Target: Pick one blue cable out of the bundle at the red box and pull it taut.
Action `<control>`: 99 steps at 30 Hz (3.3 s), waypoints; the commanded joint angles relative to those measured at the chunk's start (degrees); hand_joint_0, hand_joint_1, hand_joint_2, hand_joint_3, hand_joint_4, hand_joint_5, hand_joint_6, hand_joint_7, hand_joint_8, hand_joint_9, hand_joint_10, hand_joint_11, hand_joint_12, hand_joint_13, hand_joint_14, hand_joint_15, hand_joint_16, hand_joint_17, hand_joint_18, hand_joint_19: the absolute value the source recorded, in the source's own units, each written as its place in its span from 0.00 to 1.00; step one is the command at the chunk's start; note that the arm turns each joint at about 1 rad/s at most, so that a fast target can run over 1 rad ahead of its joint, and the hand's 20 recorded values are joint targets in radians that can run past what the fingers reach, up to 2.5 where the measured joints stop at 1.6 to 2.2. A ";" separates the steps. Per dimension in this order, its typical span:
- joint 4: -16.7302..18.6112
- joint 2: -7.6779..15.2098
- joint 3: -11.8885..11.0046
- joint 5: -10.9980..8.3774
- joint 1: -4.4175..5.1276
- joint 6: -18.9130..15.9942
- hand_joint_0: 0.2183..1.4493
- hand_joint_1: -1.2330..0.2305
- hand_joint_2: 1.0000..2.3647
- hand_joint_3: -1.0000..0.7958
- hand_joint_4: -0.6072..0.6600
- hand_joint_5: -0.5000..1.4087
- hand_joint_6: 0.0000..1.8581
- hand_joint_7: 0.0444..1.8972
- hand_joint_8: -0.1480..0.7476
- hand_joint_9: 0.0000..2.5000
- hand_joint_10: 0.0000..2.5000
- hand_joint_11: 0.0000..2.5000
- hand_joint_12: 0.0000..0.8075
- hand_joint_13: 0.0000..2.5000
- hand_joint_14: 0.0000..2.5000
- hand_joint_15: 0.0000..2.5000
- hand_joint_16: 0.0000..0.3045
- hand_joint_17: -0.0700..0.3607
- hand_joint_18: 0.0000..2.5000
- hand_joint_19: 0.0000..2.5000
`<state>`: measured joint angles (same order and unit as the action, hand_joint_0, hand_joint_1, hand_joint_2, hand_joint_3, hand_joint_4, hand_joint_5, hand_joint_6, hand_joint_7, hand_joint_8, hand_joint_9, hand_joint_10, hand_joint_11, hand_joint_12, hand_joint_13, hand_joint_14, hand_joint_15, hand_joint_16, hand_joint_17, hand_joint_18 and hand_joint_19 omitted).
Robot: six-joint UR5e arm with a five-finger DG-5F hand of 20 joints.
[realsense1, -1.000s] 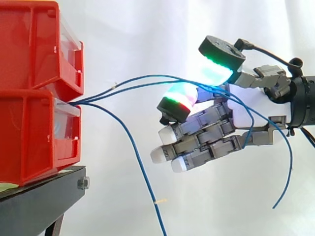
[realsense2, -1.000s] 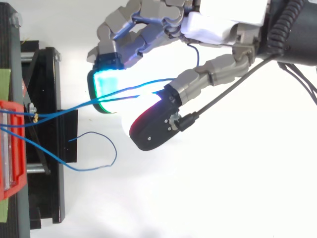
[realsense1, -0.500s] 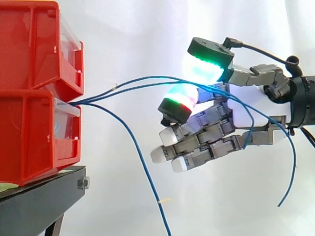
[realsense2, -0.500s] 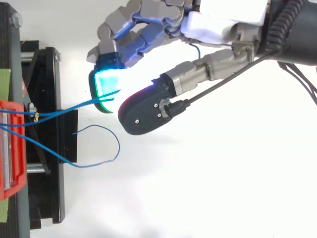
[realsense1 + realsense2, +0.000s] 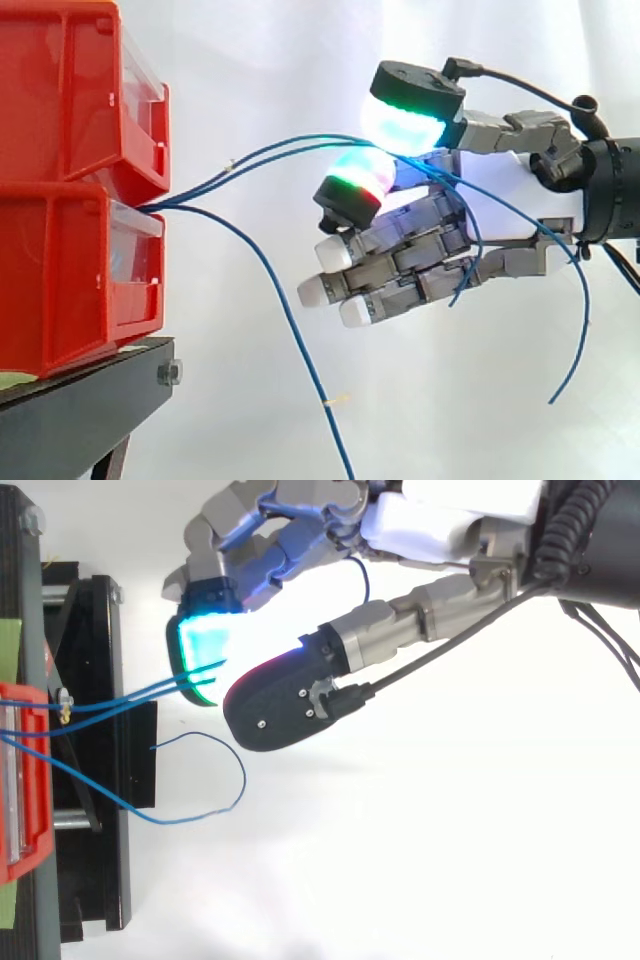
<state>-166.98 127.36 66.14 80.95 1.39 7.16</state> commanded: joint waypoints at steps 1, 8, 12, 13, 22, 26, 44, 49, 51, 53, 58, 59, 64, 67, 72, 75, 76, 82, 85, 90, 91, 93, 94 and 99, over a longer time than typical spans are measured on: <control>-0.01 0.09 -0.22 0.00 0.02 0.13 0.33 0.24 0.01 0.45 0.53 0.19 0.46 0.58 0.50 0.29 0.00 0.14 0.46 0.16 0.00 0.07 0.18 0.45 0.15 0.09; -0.80 0.00 -0.22 0.00 0.02 -0.13 0.38 0.20 0.01 0.41 0.47 0.17 0.48 0.56 0.49 0.27 0.00 0.14 0.46 0.16 0.00 0.07 0.18 0.45 0.15 0.08; -1.07 0.00 -0.22 0.00 -0.07 -0.13 0.39 0.19 0.01 0.39 0.48 0.17 0.48 0.56 0.48 0.26 0.00 0.13 0.46 0.15 0.00 0.07 0.18 0.45 0.16 0.08; -1.07 0.00 -0.22 0.00 0.02 -0.13 0.39 0.19 0.01 0.38 0.48 0.17 0.48 0.56 0.48 0.26 0.00 0.14 0.46 0.15 0.00 0.07 0.18 0.45 0.16 0.08; -1.07 0.00 -0.22 0.00 0.02 -0.13 0.41 0.17 0.00 0.31 0.51 0.17 0.48 0.55 0.47 0.25 0.00 0.13 0.46 0.15 0.00 0.06 0.18 0.45 0.16 0.07; -1.07 0.09 -0.22 0.00 0.02 -0.13 0.37 0.15 0.00 0.28 0.52 0.17 0.48 0.55 0.46 0.25 0.00 0.13 0.46 0.15 0.00 0.07 0.18 0.45 0.15 0.08; -1.07 0.09 -0.22 0.00 0.02 -0.13 0.13 0.32 0.00 0.28 0.61 0.18 0.46 0.48 0.57 0.28 0.00 0.14 0.55 0.16 0.00 0.08 0.24 0.54 0.16 0.10; -1.07 0.00 -0.22 0.00 0.02 -0.13 0.20 0.42 0.00 0.28 0.57 0.19 0.44 0.52 0.53 0.29 0.00 0.14 0.51 0.15 0.00 0.08 0.21 0.50 0.14 0.11; -1.07 0.00 -0.22 0.00 0.02 -0.13 0.22 0.43 0.00 0.28 0.56 0.19 0.43 0.53 0.52 0.29 0.00 0.14 0.49 0.15 0.00 0.08 0.20 0.49 0.13 0.11; -1.07 0.00 -0.22 0.00 -0.07 -0.13 0.26 0.42 0.00 0.30 0.54 0.19 0.43 0.55 0.51 0.30 0.00 0.14 0.47 0.15 0.00 0.08 0.19 0.47 0.12 0.11; -0.98 0.09 -0.22 0.00 0.02 -0.13 0.28 0.37 0.01 0.36 0.55 0.19 0.44 0.58 0.51 0.30 0.00 0.14 0.47 0.15 0.00 0.08 0.18 0.46 0.12 0.11; -0.98 0.09 -0.31 0.00 0.02 -0.13 0.28 0.37 0.01 0.36 0.55 0.19 0.44 0.58 0.51 0.30 0.00 0.14 0.46 0.15 0.00 0.08 0.18 0.46 0.12 0.11; -0.98 0.00 -0.31 0.00 0.02 -0.13 0.30 0.34 0.01 0.40 0.55 0.19 0.45 0.58 0.51 0.30 0.00 0.14 0.46 0.15 0.00 0.08 0.18 0.45 0.13 0.11; -1.07 0.00 -0.22 0.00 0.02 -0.13 0.30 0.33 0.01 0.41 0.56 0.19 0.45 0.58 0.51 0.30 0.00 0.14 0.46 0.15 0.00 0.08 0.18 0.45 0.13 0.11; -1.07 0.00 -0.31 0.00 0.02 -0.13 0.25 0.36 0.00 0.30 0.57 0.19 0.45 0.54 0.52 0.30 0.00 0.14 0.48 0.15 0.00 0.08 0.19 0.47 0.14 0.11; -1.07 0.00 -0.31 0.00 0.02 -0.13 0.24 0.37 0.00 0.28 0.58 0.19 0.45 0.54 0.53 0.30 0.00 0.14 0.48 0.15 0.00 0.08 0.19 0.47 0.14 0.11; -1.07 0.00 -0.31 0.00 0.02 -0.13 0.24 0.37 0.00 0.28 0.58 0.19 0.45 0.54 0.53 0.30 0.00 0.14 0.48 0.15 0.00 0.08 0.19 0.47 0.14 0.11; -1.07 0.00 -0.31 0.00 0.02 -0.13 0.29 0.34 0.01 0.36 0.57 0.19 0.45 0.58 0.51 0.30 0.00 0.14 0.46 0.15 0.00 0.07 0.18 0.45 0.13 0.11; -1.07 0.09 -0.31 0.00 0.02 -0.13 0.30 0.33 0.01 0.39 0.57 0.19 0.46 0.58 0.52 0.30 0.00 0.14 0.46 0.16 0.00 0.08 0.18 0.45 0.13 0.11; -1.07 0.00 -0.31 0.00 0.02 -0.13 0.30 0.31 0.01 0.45 0.55 0.19 0.46 0.58 0.52 0.31 0.00 0.14 0.46 0.16 0.00 0.08 0.18 0.45 0.14 0.10; -1.07 0.09 -0.22 0.00 -0.07 -0.13 0.30 0.30 0.01 0.47 0.55 0.19 0.47 0.58 0.52 0.31 0.00 0.14 0.46 0.16 0.00 0.08 0.18 0.45 0.14 0.10; -1.16 0.00 -0.31 0.00 -0.07 -0.13 0.30 0.29 0.02 0.48 0.54 0.20 0.47 0.58 0.52 0.31 0.00 0.14 0.46 0.17 0.00 0.08 0.18 0.45 0.15 0.10; -1.16 0.00 -0.31 0.00 -0.07 -0.13 0.31 0.28 0.02 0.49 0.54 0.20 0.47 0.59 0.52 0.31 0.00 0.14 0.46 0.17 0.00 0.07 0.18 0.45 0.15 0.09; -1.42 0.00 -0.31 0.00 0.02 -0.13 0.31 0.26 0.02 0.51 0.55 0.20 0.46 0.61 0.50 0.31 0.00 0.14 0.46 0.18 0.00 0.08 0.18 0.45 0.16 0.09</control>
<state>-168.24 127.38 65.87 80.95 1.38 7.03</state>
